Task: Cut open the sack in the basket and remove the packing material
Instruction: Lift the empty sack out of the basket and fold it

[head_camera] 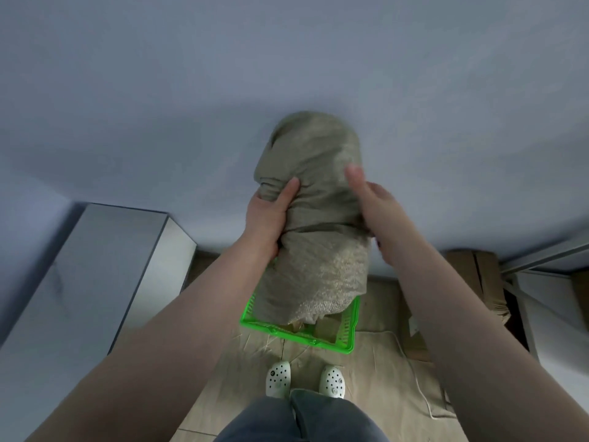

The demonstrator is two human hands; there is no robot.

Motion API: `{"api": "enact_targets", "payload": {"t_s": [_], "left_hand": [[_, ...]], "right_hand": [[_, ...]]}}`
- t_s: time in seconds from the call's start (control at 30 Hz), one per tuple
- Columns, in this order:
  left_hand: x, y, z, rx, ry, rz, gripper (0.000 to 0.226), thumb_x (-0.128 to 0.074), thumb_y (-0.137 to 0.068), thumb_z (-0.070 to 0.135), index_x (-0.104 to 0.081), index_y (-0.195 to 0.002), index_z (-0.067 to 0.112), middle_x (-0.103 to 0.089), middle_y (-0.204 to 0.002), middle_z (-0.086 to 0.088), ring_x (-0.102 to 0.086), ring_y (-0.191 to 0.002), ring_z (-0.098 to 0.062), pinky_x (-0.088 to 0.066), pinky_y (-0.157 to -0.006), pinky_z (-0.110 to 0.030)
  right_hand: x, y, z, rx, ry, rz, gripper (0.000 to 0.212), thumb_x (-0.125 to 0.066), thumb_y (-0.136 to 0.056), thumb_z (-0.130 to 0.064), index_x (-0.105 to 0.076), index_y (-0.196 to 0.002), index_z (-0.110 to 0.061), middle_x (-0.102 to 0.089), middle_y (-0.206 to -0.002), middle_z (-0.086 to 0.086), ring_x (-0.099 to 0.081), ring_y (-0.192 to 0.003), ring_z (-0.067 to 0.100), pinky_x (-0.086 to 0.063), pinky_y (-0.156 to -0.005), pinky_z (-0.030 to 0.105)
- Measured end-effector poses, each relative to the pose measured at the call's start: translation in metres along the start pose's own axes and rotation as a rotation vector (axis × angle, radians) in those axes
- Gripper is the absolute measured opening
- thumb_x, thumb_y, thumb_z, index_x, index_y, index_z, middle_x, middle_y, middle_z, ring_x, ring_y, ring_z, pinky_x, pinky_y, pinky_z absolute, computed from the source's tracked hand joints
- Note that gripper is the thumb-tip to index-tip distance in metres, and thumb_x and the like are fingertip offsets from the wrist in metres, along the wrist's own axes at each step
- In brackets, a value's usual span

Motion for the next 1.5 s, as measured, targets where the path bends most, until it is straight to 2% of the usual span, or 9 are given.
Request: {"api": "enact_targets", "payload": {"t_s": [0.33, 0.73, 0.87, 0.93, 1.03, 1.17, 1.33, 1.43, 1.5], "left_hand": [[0.005, 0.006, 0.021, 0.256, 0.071, -0.508, 0.067, -0.029, -0.091, 0.066, -0.064, -0.115, 0.014, -0.073, -0.106, -0.008, -0.072, -0.096, -0.019, -0.059, -0.075, -0.029], [0.028, -0.002, 0.025, -0.208, -0.640, 0.252, 0.051, -0.043, -0.091, 0.062, -0.046, -0.123, 0.022, -0.053, -0.127, -0.003, -0.046, -0.123, -0.025, -0.033, -0.101, -0.040], [0.017, 0.037, 0.010, -0.081, -0.803, 0.026, 0.076, -0.030, -0.079, 0.081, -0.031, -0.143, 0.042, -0.009, -0.161, -0.006, -0.001, -0.149, -0.032, -0.007, -0.117, -0.057], [0.014, 0.037, -0.004, 0.111, -0.589, -0.082, 0.102, -0.034, -0.056, 0.096, -0.019, -0.147, 0.051, -0.001, -0.163, -0.004, -0.003, -0.149, -0.035, -0.012, -0.117, -0.060], [0.032, 0.001, -0.033, 0.400, -0.011, -0.152, 0.124, -0.057, -0.030, 0.099, -0.027, -0.142, 0.055, -0.036, -0.154, -0.002, -0.049, -0.131, -0.030, -0.040, -0.107, -0.053], [0.045, 0.007, -0.024, 0.392, 0.216, -0.247, 0.104, -0.059, -0.044, 0.084, -0.056, -0.130, 0.024, -0.070, -0.117, -0.009, -0.072, -0.096, -0.022, -0.059, -0.078, -0.041], [0.050, 0.009, -0.019, 0.194, 0.262, -0.049, 0.073, -0.070, -0.063, 0.070, -0.065, -0.114, 0.019, -0.073, -0.109, -0.008, -0.070, -0.101, -0.026, -0.052, -0.094, -0.050], [0.062, 0.001, -0.008, 0.087, 0.271, 0.121, 0.056, -0.076, -0.072, 0.054, -0.068, -0.111, 0.015, -0.075, -0.102, -0.005, -0.072, -0.095, -0.022, -0.055, -0.092, -0.046], [0.070, -0.004, 0.001, -0.009, 0.224, 0.139, 0.056, -0.081, -0.067, 0.048, -0.070, -0.111, 0.014, -0.075, -0.101, -0.004, -0.072, -0.095, -0.019, -0.056, -0.091, -0.043]], "right_hand": [[-0.028, 0.010, 0.028, -0.214, -0.450, -0.258, 0.088, -0.083, -0.051, -0.061, -0.063, -0.122, -0.013, -0.073, -0.114, 0.010, -0.070, -0.105, 0.026, -0.054, -0.092, 0.043], [-0.037, 0.005, 0.026, -0.311, -0.698, 0.146, 0.066, -0.091, -0.057, -0.039, -0.064, -0.113, -0.016, -0.072, -0.109, 0.008, -0.069, -0.097, 0.030, -0.054, -0.088, 0.054], [-0.034, 0.003, 0.027, -0.320, -0.745, 0.344, 0.078, -0.091, -0.056, -0.045, -0.058, -0.121, -0.017, -0.066, -0.114, 0.004, -0.064, -0.101, 0.029, -0.052, -0.092, 0.054], [-0.043, 0.011, 0.024, -0.365, -0.773, 0.226, 0.087, -0.090, -0.050, -0.054, -0.059, -0.124, -0.021, -0.068, -0.118, 0.006, -0.066, -0.103, 0.031, -0.052, -0.092, 0.056], [-0.064, 0.033, 0.024, -0.444, -0.859, -0.078, 0.074, -0.078, -0.062, -0.064, -0.066, -0.122, -0.022, -0.071, -0.118, 0.012, -0.066, -0.108, 0.033, -0.049, -0.096, 0.054], [-0.077, 0.054, 0.033, -0.530, -0.818, -0.300, 0.076, -0.069, -0.065, -0.070, -0.066, -0.124, -0.021, -0.070, -0.120, 0.014, -0.063, -0.113, 0.034, -0.049, -0.094, 0.050], [-0.067, 0.041, 0.039, -0.562, -0.562, -0.069, 0.084, -0.077, -0.052, -0.073, -0.065, -0.117, -0.021, -0.070, -0.112, 0.005, -0.065, -0.089, 0.022, -0.053, -0.075, 0.033], [-0.040, 0.033, 0.040, -0.464, -0.474, 0.084, 0.060, -0.072, -0.071, -0.064, -0.061, -0.111, -0.021, -0.066, -0.109, 0.003, -0.042, -0.054, 0.008, -0.036, -0.041, 0.017], [-0.020, 0.029, 0.034, -0.293, -0.441, 0.178, 0.065, -0.070, -0.075, -0.060, -0.055, -0.126, -0.023, -0.061, -0.124, 0.006, -0.041, -0.059, 0.006, -0.037, -0.046, 0.018]]}}
Point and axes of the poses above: each hand's wrist, its own y-axis away from the middle knuckle, its own x-axis out of the back of the hand, z = x × y, the point moved 1 cm from there along -y, towards the middle knuckle
